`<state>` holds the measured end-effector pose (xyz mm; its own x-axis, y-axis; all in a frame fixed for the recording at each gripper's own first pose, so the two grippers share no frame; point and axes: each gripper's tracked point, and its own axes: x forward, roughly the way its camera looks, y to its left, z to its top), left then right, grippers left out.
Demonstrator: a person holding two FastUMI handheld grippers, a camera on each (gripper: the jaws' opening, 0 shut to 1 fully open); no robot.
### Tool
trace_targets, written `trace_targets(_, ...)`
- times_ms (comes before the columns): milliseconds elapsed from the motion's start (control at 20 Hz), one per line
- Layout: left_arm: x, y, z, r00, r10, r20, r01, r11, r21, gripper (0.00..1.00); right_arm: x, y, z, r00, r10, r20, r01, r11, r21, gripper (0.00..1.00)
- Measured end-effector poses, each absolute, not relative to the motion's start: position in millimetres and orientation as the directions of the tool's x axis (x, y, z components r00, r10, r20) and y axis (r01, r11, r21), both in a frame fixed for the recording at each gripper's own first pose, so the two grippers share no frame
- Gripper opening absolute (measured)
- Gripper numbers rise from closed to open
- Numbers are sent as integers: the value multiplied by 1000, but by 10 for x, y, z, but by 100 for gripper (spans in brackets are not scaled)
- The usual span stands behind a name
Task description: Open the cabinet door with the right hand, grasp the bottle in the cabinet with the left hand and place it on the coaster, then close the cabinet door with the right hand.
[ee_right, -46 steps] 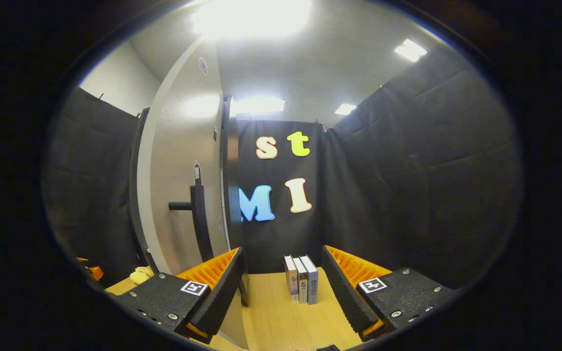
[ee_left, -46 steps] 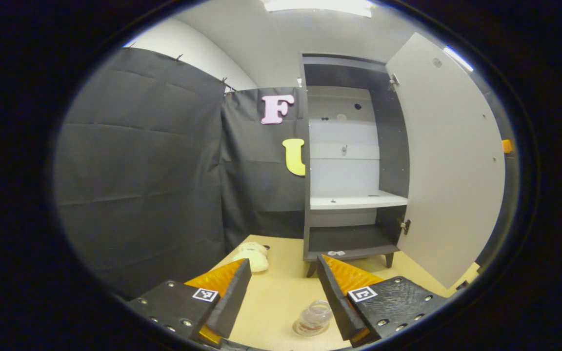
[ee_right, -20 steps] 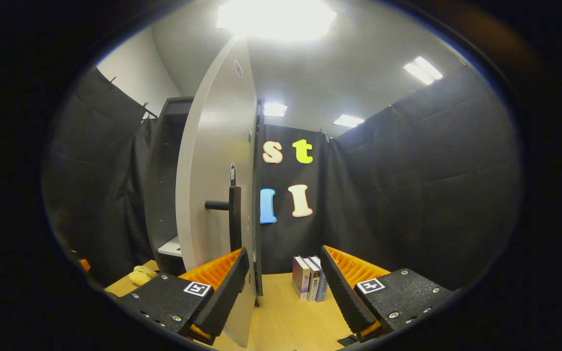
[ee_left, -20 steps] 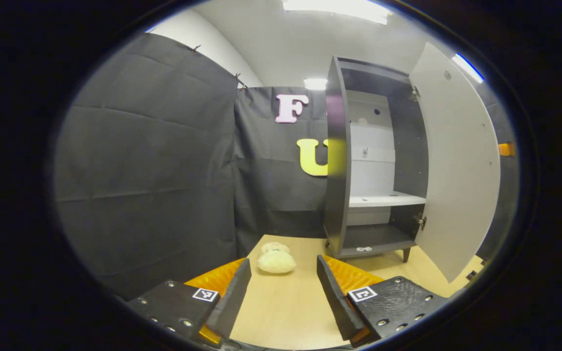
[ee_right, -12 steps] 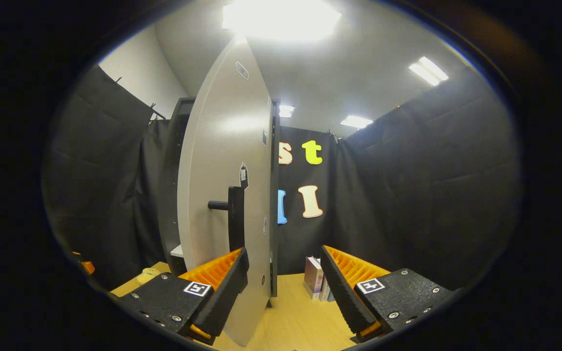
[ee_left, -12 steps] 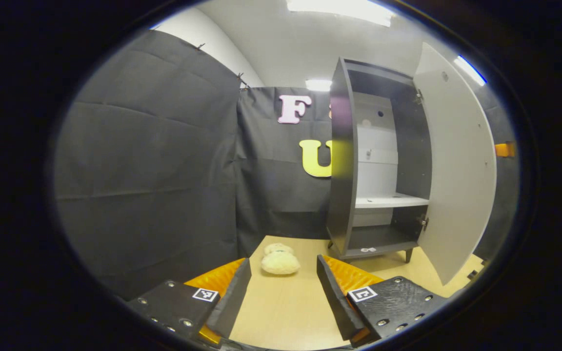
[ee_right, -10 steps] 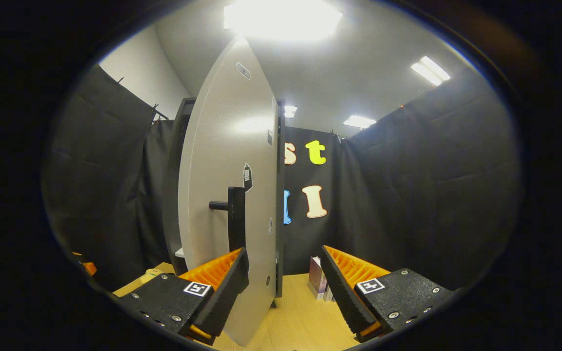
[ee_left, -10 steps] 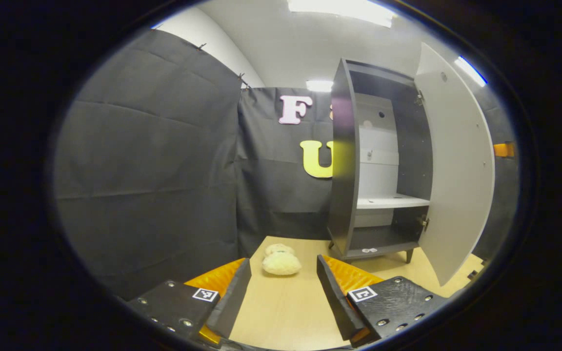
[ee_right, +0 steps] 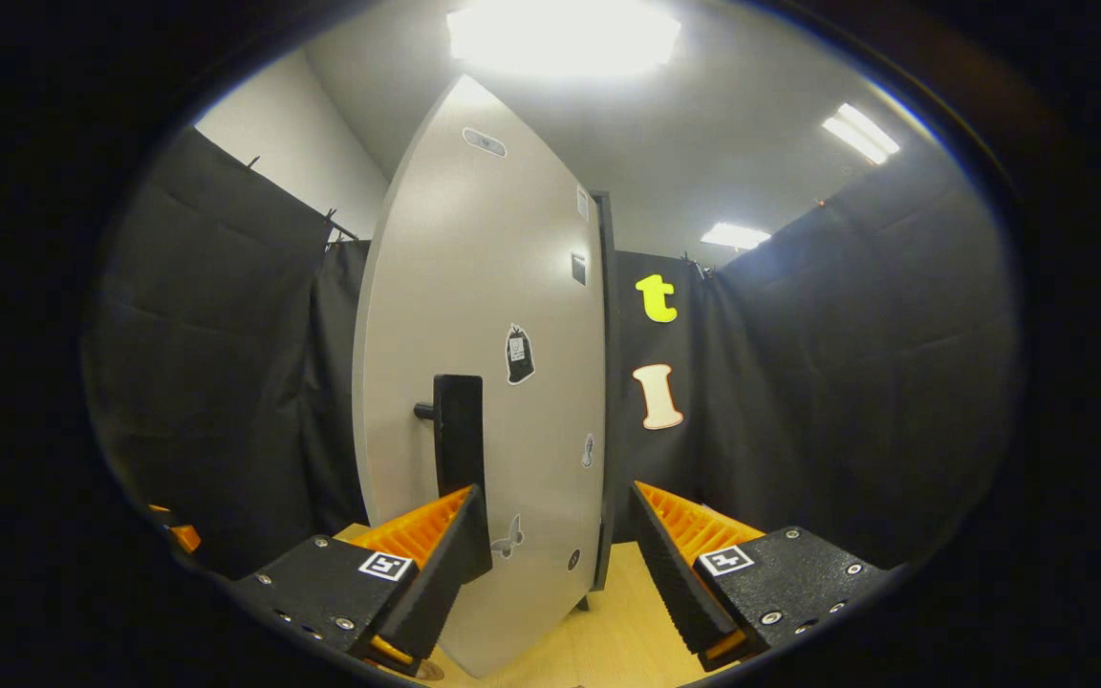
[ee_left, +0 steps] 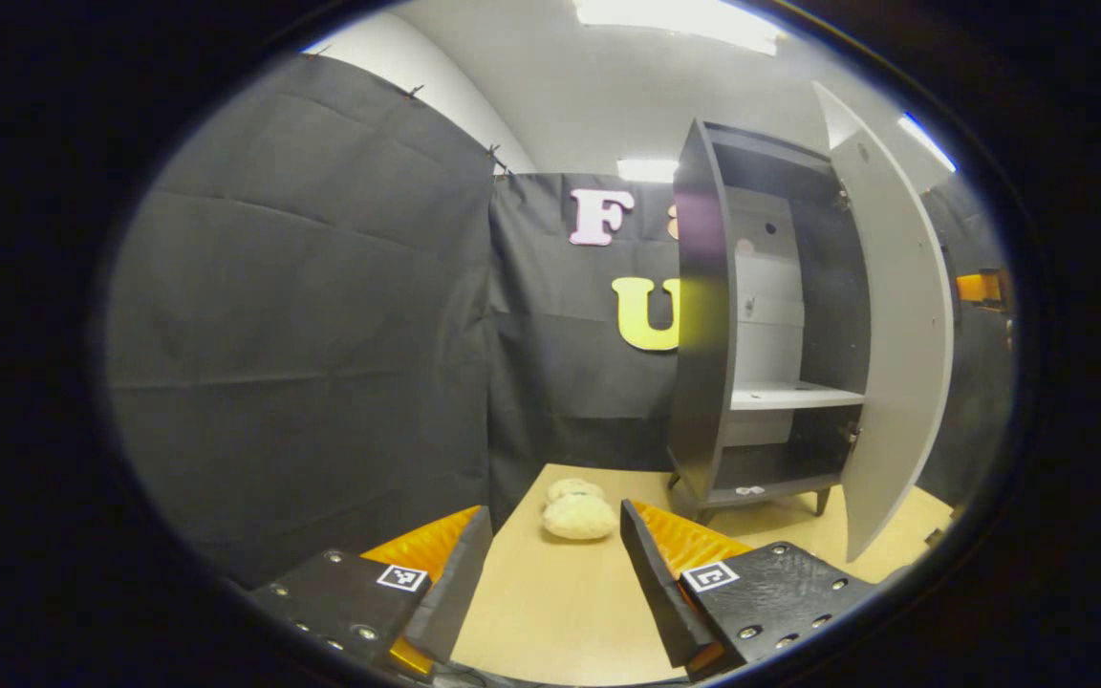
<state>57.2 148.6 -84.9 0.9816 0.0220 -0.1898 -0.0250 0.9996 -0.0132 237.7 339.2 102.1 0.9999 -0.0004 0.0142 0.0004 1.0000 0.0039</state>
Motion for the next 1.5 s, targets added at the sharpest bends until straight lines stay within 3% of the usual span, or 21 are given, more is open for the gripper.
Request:
trace_targets(150, 516, 1564, -811, 983, 35, -181, -37, 999, -8, 81, 2429, 3485, 1015, 1000, 23, 14, -23, 1000, 19, 93)
trace_targets(200, 498, 1590, -796, 983, 39, -179, -41, 999, -8, 84, 2454, 3527, 1015, 999, 30, 13, -31, 999, 22, 93)
trace_targets(250, 482, 1604, -798, 983, 42, -178, -44, 999, -8, 81, 2493, 3590, 1001, 999, 38, 13, -39, 999, 23, 94)
trace_targets(500, 422, 1642, -793, 981, 63, -181, -65, 998, -6, 84, 2625, 3831, 935, 996, 84, -1, -84, 996, 30, 94)
trace_targets(650, 404, 1669, -790, 980, 72, -187, -74, 997, -2, 77, 2751, 3968, 861, 994, 111, -16, -110, 993, 37, 94)
trace_targets(800, 405, 1682, -793, 978, 78, -192, -78, 997, 6, 81, 2905, 4126, 798, 990, 138, -24, -136, 989, 49, 94)
trace_targets(850, 399, 1686, -789, 978, 80, -193, -80, 997, 8, 77, 2964, 4175, 764, 989, 148, -28, -147, 988, 54, 94)
trace_targets(900, 401, 1690, -782, 978, 82, -193, -82, 997, 8, 84, 3013, 4226, 747, 987, 159, -31, -157, 986, 58, 94)
trace_targets(950, 397, 1689, -783, 978, 84, -193, -84, 996, 8, 81, 3035, 4249, 731, 985, 168, -32, -166, 984, 58, 94)
trace_targets(1000, 397, 1690, -779, 977, 85, -193, -85, 996, 7, 84, 3075, 4274, 721, 985, 171, -35, -169, 984, 57, 94)
trace_targets(1050, 396, 1694, -780, 977, 88, -192, -88, 996, 8, 81, 3113, 4328, 708, 983, 178, -35, -175, 983, 57, 94)
trace_targets(1150, 398, 1697, -778, 978, 93, -188, -92, 996, 13, 84, 3144, 4402, 704, 982, 185, -35, -183, 981, 60, 94)
trace_targets(1450, 403, 1681, -767, 981, 75, -177, -77, 997, -1, 84, 3066, 4374, 672, 984, 178, -30, -177, 983, 43, 94)
trace_targets(1500, 406, 1668, -762, 982, 66, -177, -68, 998, -6, 81, 3031, 4322, 673, 985, 172, -28, -171, 985, 37, 94)
